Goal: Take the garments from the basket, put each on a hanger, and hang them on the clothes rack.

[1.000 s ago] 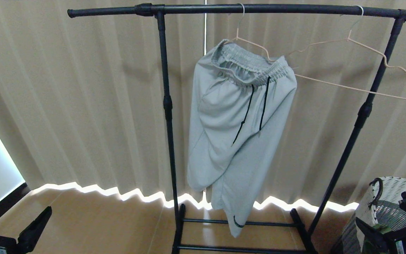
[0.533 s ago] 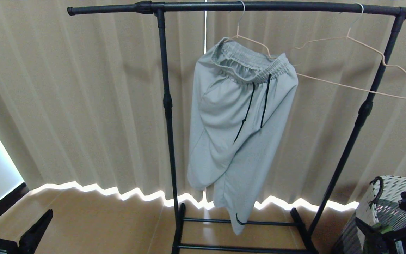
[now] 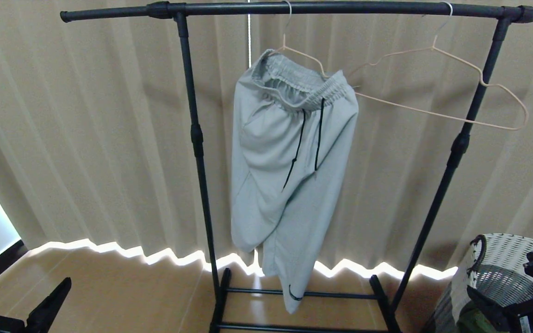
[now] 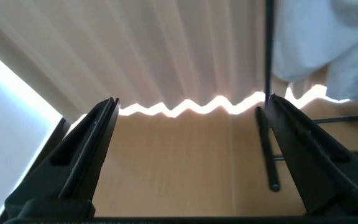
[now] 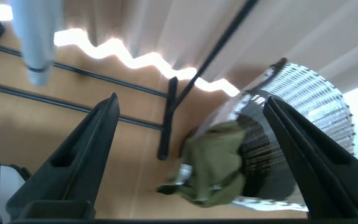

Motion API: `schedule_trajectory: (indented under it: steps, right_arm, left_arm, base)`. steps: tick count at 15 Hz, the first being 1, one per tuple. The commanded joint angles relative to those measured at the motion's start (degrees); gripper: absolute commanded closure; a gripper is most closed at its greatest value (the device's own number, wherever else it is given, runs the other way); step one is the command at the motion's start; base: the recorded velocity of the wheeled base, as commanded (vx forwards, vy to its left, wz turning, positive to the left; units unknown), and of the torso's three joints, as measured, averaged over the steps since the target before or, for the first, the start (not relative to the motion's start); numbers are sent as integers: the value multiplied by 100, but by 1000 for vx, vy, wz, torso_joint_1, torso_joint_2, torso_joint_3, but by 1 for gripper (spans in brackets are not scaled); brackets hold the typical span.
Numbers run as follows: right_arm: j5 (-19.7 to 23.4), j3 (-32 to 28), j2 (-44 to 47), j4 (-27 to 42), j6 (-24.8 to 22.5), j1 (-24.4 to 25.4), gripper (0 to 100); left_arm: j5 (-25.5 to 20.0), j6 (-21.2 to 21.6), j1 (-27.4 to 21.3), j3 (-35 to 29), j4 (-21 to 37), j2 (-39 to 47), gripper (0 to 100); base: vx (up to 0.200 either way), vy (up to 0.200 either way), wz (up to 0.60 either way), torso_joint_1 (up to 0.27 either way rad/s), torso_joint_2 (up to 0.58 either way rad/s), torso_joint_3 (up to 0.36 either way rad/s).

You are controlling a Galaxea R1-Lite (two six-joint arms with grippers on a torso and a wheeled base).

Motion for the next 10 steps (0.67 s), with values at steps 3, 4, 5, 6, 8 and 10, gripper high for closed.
schedule_trajectory:
  steps: [3,4,5,6,8,10]
  right_arm:
    - [-9,-3,-3,-1,-4,2,0]
    - [-9,-3,-12,-1,-4,2,0]
    - [-9,-3,-12,-1,-4,2,0]
    - [-9,6,-12,-1,-4,2,0]
    - [-9,59,-12,-1,-12,2,0]
    - [8,111,-3,-10,-12,11,0]
  left_arm:
    - [3,-1,-69,26,-1,-8,0]
    - [3,-1,-69,26,-1,-8,0]
    - [3,-1,-69,26,-1,-17,0]
    - [3,8,-69,26,-1,-17,0]
    - [3,8,-113,88,-1,-26,0]
    - [3,8,-219,97,-1,-26,0]
  base:
    - [0,-200,0,2,2,4]
    - [0,-200,0,2,-2,2]
    - [0,-200,0,2,7,2]
    - [0,-200,0,7,7,2]
    - [0,0,0,0,0,0]
    - [0,0,0,0,0,0]
